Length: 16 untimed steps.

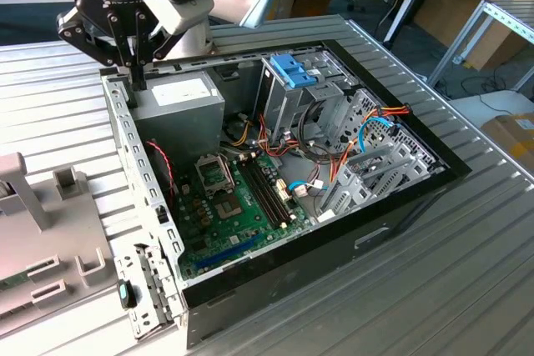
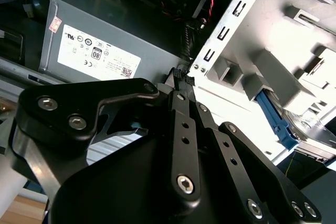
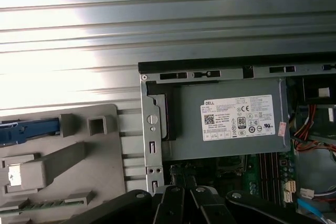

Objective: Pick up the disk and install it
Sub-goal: 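Reach for the disk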

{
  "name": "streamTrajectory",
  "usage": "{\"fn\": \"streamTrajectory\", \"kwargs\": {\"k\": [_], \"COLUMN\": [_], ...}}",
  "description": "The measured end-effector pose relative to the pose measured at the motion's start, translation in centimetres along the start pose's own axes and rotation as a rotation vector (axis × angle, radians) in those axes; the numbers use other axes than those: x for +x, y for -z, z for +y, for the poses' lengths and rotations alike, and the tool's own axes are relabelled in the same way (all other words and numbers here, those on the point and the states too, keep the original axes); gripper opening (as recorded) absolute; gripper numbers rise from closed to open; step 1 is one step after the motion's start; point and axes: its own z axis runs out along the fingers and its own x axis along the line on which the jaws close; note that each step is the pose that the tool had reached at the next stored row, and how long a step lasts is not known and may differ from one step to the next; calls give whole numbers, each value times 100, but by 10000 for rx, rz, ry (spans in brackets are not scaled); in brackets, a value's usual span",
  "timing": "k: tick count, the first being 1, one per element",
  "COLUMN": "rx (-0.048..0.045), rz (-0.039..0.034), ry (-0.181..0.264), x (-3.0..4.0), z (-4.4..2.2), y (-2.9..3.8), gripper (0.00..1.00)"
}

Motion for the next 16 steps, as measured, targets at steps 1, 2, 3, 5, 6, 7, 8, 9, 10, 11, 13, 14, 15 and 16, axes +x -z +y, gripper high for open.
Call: {"fn": "streamTrajectory", "kwargs": {"k": [1,2,3,5,6,7,8,9,10,11,13,14,15,16], "rx": [0,0,0,0,0,0,0,0,0,0,0,0,0,0], "rz": [0,0,0,0,0,0,0,0,0,0,0,-1,1,0], "ry": [1,-1,-1,0,0,-1,-1,-1,-1,-2,-1,-1,-1,-2], "x": [1,2,2,3,3,4,4,5,6,9,24,30,41,49], "z": [0,0,0,0,0,0,-1,-1,-1,-1,-2,-3,-3,-4], "y": [0,0,0,0,0,0,0,0,0,0,1,1,2,2], "gripper": [11,11,11,11,11,11,11,11,11,11,11,11,11,11]}}
